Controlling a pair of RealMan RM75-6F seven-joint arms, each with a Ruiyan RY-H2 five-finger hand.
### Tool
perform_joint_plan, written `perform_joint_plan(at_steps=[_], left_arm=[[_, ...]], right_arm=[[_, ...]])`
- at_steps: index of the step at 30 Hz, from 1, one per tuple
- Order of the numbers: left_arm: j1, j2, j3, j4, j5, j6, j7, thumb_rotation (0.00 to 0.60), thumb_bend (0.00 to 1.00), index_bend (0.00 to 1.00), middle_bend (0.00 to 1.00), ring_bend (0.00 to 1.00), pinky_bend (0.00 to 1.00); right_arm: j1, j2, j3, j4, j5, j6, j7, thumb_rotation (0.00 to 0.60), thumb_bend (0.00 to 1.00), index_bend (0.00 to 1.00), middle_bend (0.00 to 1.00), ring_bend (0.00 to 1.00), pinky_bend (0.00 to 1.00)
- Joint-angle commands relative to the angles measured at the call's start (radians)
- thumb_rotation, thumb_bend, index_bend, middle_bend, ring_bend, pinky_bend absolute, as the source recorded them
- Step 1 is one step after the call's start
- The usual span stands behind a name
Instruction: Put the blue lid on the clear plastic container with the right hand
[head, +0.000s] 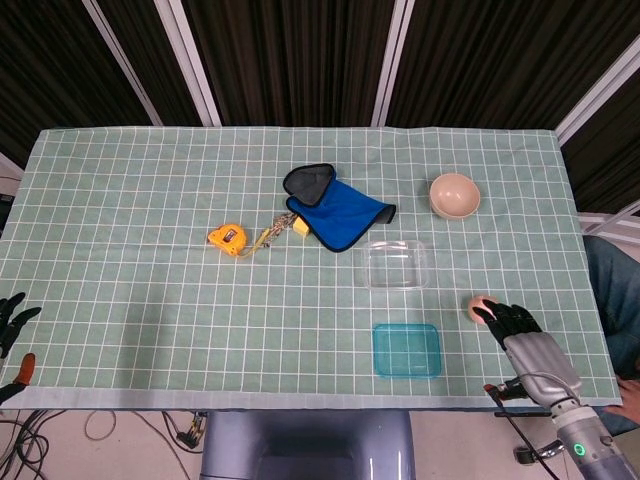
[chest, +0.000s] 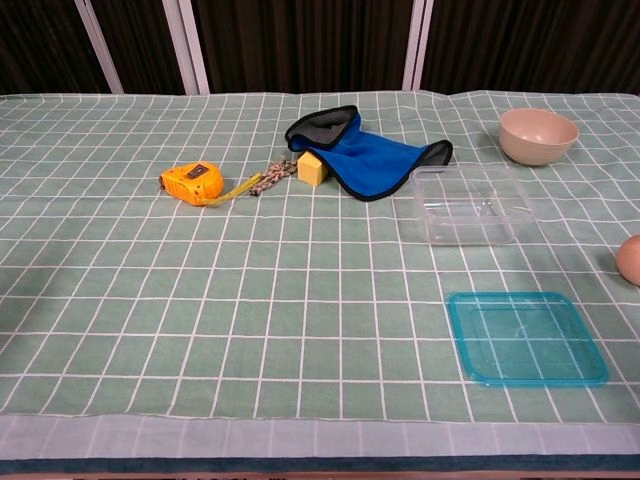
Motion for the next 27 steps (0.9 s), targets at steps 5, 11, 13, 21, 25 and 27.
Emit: perform_joint_plan(at_steps=[5, 11, 13, 21, 25, 27], left_arm=[[-0.002, 0.004, 0.001, -0.003, -0.006, -0.009, -0.009, 0.600, 0.52, 0.15, 0.00, 0.00, 0.00], [-0.003, 0.008, 0.002, -0.006, -0.008, -0.013, -0.018, 0.600, 0.52, 0.14, 0.00, 0.00, 0.00], [-0.003, 0.008, 0.001, -0.007, -0.009, -0.013, -0.018, 0.600, 0.52, 0.14, 0.00, 0.00, 0.00], [-0.004, 0.011, 0.001, -0.010, -0.016, -0.019, -0.020, 0.600, 0.52, 0.14, 0.00, 0.00, 0.00], [-0.005, 0.013, 0.001, -0.012, -0.017, -0.022, -0.022, 0.600, 0.52, 0.14, 0.00, 0.00, 0.00], [-0.004, 0.013, 0.001, -0.012, -0.018, -0.022, -0.023, 0.600, 0.52, 0.14, 0.00, 0.00, 0.00]], right_arm=[[0.145, -0.160, 0.045, -0.062, 0.286, -0.081, -0.317, 0.600, 0.14, 0.04, 0.04, 0.00, 0.00], [0.210, -0.281, 0.032, -0.038, 0.462, -0.056, -0.479, 0.600, 0.14, 0.04, 0.07, 0.00, 0.00], [0.223, -0.308, 0.028, -0.028, 0.486, -0.047, -0.506, 0.600, 0.14, 0.04, 0.08, 0.00, 0.00], [0.266, -0.436, 0.026, 0.037, 0.601, 0.009, -0.567, 0.600, 0.14, 0.04, 0.13, 0.00, 0.00], [0.273, -0.478, 0.018, 0.068, 0.618, 0.029, -0.569, 0.600, 0.14, 0.04, 0.14, 0.00, 0.00], [0.276, -0.494, 0.013, 0.082, 0.623, 0.036, -0.568, 0.600, 0.14, 0.04, 0.14, 0.00, 0.00]])
